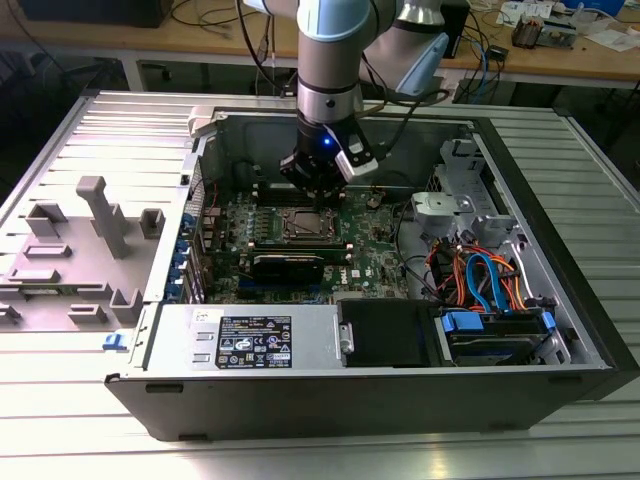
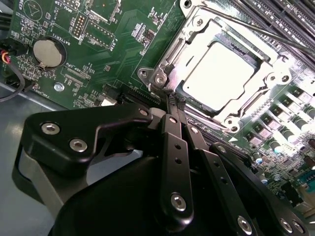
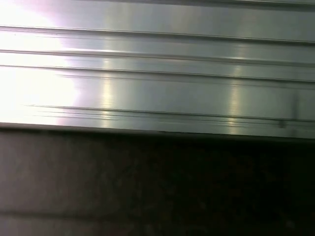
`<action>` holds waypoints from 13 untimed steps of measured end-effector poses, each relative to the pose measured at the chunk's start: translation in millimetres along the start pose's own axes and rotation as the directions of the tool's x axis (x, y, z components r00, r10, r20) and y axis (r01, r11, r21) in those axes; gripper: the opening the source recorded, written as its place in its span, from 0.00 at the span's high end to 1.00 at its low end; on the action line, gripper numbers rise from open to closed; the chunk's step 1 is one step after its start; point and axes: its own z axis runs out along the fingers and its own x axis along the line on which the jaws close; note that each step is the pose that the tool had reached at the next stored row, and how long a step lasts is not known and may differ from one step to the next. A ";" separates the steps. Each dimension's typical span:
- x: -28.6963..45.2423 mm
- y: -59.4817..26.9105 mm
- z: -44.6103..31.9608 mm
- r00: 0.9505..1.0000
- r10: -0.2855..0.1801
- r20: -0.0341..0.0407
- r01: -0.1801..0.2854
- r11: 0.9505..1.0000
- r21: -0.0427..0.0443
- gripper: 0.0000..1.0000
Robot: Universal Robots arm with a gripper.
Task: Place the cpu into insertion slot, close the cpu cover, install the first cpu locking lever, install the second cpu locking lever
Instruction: 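Install the first cpu locking lever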
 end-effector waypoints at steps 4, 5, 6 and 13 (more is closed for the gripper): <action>-0.2 -0.1 1.4 1.000 0.000 0.000 0.000 1.000 0.000 0.89; -0.2 -0.1 1.6 1.000 0.000 0.000 0.000 1.000 0.000 0.89; -0.2 -0.1 1.8 1.000 0.000 0.000 0.000 1.000 0.000 0.89; -0.4 -0.1 1.9 1.000 0.000 0.000 0.000 1.000 0.000 0.89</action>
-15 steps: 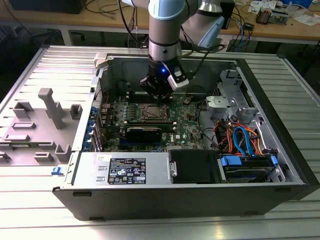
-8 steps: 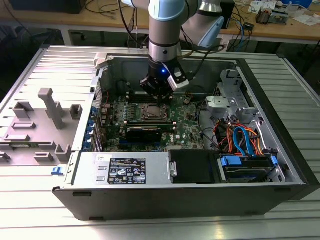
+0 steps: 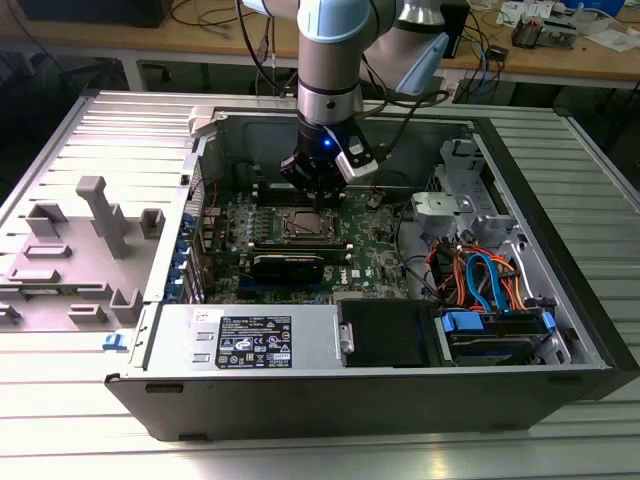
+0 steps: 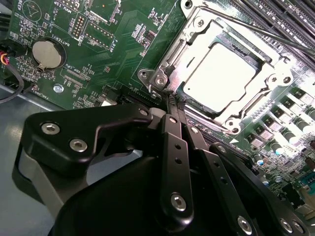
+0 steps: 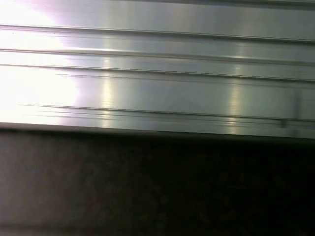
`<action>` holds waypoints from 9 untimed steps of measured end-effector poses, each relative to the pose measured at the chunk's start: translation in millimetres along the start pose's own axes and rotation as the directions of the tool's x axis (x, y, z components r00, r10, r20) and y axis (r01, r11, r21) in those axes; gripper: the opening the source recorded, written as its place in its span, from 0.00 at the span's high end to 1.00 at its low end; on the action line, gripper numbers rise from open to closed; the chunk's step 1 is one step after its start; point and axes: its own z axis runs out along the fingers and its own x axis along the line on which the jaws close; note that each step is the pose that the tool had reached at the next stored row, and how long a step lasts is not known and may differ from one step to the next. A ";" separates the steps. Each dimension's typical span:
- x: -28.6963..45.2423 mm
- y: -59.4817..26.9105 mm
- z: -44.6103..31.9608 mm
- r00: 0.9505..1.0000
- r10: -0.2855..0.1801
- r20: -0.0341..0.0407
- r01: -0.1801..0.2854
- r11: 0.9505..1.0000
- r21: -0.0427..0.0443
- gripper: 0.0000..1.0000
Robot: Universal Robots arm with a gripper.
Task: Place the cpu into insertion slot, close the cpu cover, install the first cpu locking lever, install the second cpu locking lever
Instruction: 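Install the first cpu locking lever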
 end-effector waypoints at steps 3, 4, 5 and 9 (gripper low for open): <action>-0.1 0.1 0.1 1.000 0.000 0.000 0.000 1.000 -0.001 0.89; -0.2 0.1 0.1 1.000 0.000 0.000 0.000 1.000 -0.002 0.89; -0.2 0.1 0.1 1.000 0.000 0.000 0.000 1.000 -0.003 0.89; -0.5 0.3 0.1 1.000 0.000 0.000 0.000 1.000 -0.008 0.89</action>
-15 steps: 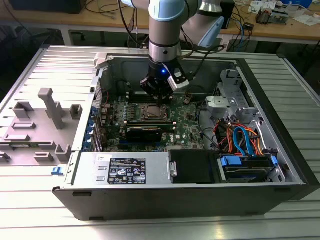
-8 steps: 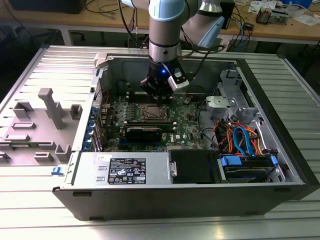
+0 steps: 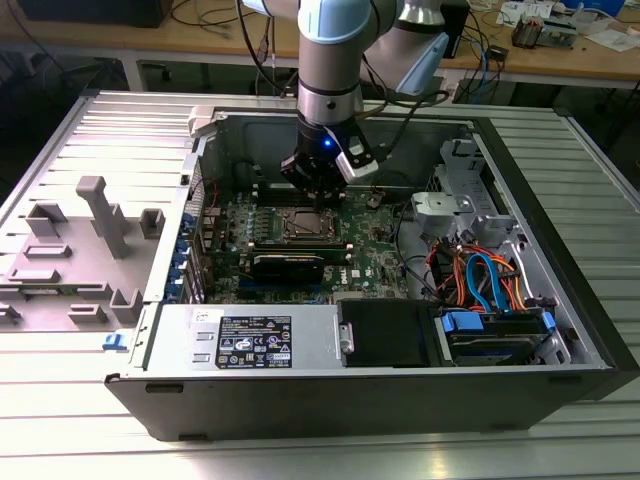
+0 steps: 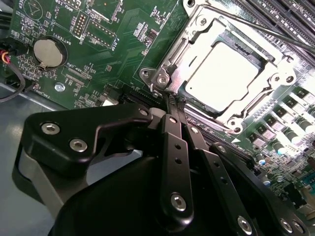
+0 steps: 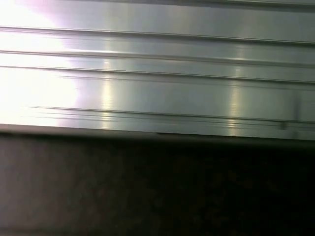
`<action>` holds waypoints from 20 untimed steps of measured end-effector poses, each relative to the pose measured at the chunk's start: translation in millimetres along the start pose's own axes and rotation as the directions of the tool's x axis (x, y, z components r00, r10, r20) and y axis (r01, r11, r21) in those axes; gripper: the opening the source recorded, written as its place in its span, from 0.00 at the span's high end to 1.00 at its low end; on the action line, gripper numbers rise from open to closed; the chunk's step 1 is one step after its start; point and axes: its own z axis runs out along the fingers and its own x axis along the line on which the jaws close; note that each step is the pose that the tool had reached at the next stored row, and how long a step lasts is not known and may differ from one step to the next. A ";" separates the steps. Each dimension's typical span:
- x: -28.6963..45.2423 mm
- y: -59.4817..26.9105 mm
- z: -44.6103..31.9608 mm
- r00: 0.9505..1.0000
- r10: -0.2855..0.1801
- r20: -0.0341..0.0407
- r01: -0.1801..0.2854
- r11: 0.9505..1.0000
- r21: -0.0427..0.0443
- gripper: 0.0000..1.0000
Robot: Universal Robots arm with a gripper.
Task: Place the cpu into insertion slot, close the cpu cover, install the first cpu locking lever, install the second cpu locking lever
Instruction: 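Install the first cpu locking lever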
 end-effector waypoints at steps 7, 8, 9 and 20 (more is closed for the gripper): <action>-0.4 0.1 -1.9 1.000 0.000 0.000 0.000 1.000 -0.002 0.89; -0.7 0.1 -2.0 1.000 -0.001 0.000 0.001 1.000 -0.002 0.89; -0.7 0.0 -1.9 1.000 0.000 0.000 0.000 1.000 -0.002 0.89; -1.8 -3.6 -0.3 1.000 0.000 0.000 0.000 1.000 -0.002 0.89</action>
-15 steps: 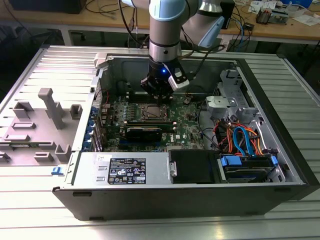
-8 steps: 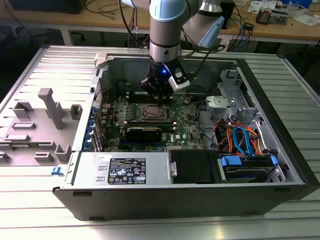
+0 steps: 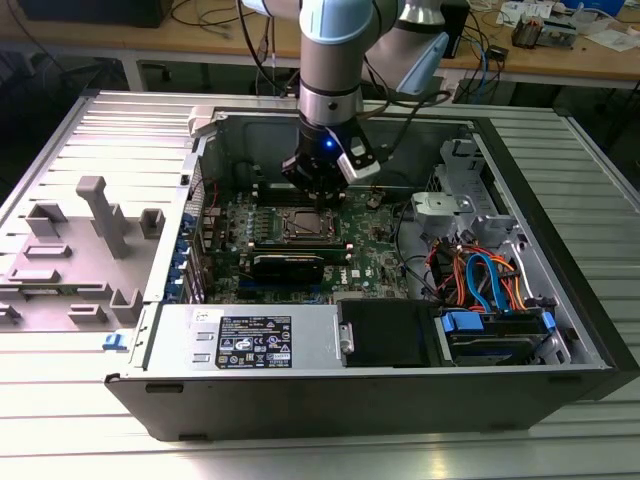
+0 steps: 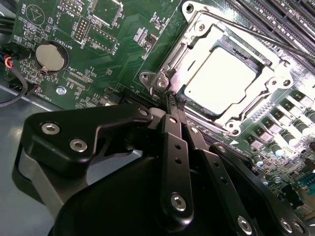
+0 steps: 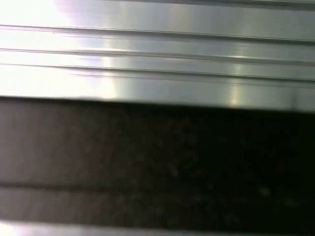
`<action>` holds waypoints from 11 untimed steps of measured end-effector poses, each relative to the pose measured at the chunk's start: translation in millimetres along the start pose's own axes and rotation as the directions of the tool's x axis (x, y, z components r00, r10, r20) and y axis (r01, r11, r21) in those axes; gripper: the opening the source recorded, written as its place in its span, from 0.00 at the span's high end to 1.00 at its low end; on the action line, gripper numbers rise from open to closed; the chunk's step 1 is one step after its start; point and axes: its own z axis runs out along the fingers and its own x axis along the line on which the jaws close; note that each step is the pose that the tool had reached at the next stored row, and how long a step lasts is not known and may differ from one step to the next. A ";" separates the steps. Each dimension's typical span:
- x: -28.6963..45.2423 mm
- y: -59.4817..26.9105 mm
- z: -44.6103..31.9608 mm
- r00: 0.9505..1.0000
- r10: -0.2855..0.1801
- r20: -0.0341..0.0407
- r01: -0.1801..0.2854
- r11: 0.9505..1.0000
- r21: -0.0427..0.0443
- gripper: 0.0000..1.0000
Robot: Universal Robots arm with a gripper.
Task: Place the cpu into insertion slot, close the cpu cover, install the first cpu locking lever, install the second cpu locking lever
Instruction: 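Install the first cpu locking lever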
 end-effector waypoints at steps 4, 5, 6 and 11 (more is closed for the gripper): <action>-0.4 -0.1 2.6 1.000 0.000 0.000 0.000 1.000 0.000 0.89; -0.4 -0.1 2.6 1.000 0.000 0.000 0.000 1.000 0.000 0.89; -0.5 -0.1 2.7 1.000 0.000 0.000 0.000 1.000 -0.001 0.89; -0.5 0.5 2.7 1.000 -0.001 0.001 0.001 1.000 -0.013 0.89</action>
